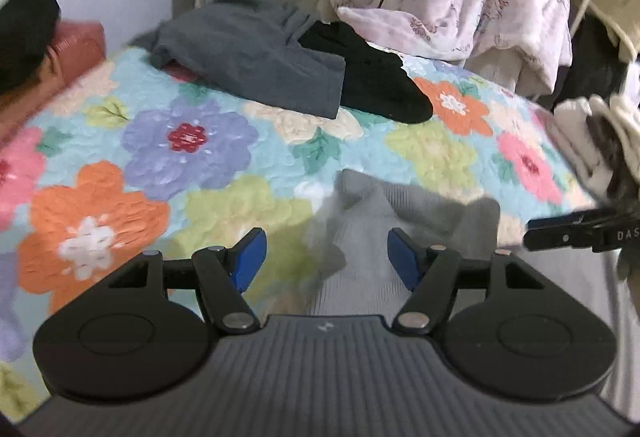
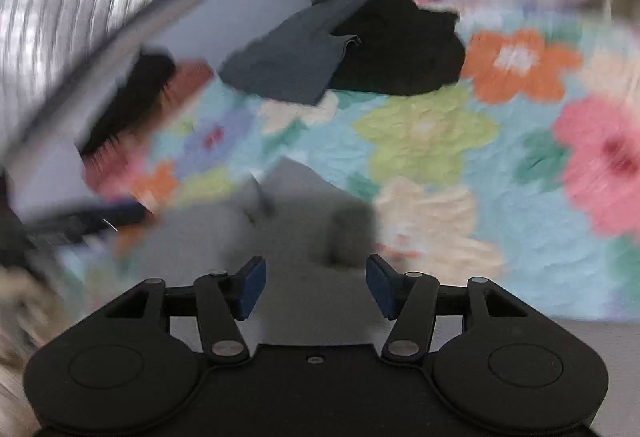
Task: Fold clothes
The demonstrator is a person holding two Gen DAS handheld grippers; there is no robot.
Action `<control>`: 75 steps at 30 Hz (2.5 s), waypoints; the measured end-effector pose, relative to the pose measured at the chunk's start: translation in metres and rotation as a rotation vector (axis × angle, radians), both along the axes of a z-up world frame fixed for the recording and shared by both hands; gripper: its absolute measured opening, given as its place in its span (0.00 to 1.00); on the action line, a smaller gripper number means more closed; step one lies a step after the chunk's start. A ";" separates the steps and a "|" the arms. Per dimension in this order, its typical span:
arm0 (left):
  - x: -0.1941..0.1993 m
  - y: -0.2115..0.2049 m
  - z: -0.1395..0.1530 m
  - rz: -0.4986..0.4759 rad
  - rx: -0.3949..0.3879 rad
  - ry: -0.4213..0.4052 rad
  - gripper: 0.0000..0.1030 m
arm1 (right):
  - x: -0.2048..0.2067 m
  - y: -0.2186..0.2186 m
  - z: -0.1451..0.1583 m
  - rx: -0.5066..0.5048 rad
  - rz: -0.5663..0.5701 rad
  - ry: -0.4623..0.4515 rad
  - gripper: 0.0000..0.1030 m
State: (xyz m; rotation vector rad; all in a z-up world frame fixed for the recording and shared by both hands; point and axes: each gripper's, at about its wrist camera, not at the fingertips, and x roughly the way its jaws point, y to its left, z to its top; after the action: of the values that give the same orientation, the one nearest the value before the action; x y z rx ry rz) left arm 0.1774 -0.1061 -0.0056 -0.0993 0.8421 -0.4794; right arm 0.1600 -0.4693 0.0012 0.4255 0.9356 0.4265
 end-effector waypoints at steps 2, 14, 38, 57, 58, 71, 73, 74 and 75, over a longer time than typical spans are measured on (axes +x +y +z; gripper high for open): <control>0.019 -0.009 -0.010 -0.028 -0.004 0.050 0.62 | 0.015 -0.011 -0.011 0.151 -0.063 0.080 0.60; 0.056 -0.043 -0.073 -0.202 -0.146 0.206 0.12 | 0.059 -0.023 -0.078 0.398 -0.208 0.315 0.67; 0.104 -0.014 -0.062 -0.116 -0.263 0.319 0.56 | 0.076 -0.016 -0.033 0.007 -0.110 -0.111 0.14; 0.131 -0.060 -0.047 -0.136 -0.201 0.130 0.04 | 0.072 0.015 -0.040 0.066 -0.084 -0.223 0.06; 0.126 -0.064 -0.036 -0.142 -0.172 0.046 0.04 | 0.069 0.014 -0.033 0.076 -0.079 -0.275 0.06; 0.098 -0.106 -0.019 -0.137 0.305 -0.248 0.48 | 0.079 0.032 -0.045 -0.389 -0.130 -0.218 0.29; 0.085 -0.086 -0.019 -0.119 0.298 -0.223 0.49 | 0.067 0.020 -0.036 -0.330 -0.159 -0.201 0.32; 0.073 -0.074 -0.020 -0.106 0.325 -0.226 0.52 | 0.056 0.015 -0.029 -0.302 -0.162 -0.208 0.35; 0.059 -0.060 -0.021 -0.091 0.365 -0.236 0.54 | 0.045 0.011 -0.023 -0.278 -0.165 -0.214 0.38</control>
State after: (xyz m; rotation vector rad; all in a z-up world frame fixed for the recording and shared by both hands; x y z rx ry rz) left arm 0.2363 -0.1665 -0.0268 0.3271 0.6919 -0.4069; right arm 0.2050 -0.4585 -0.0217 0.1967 0.7321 0.1834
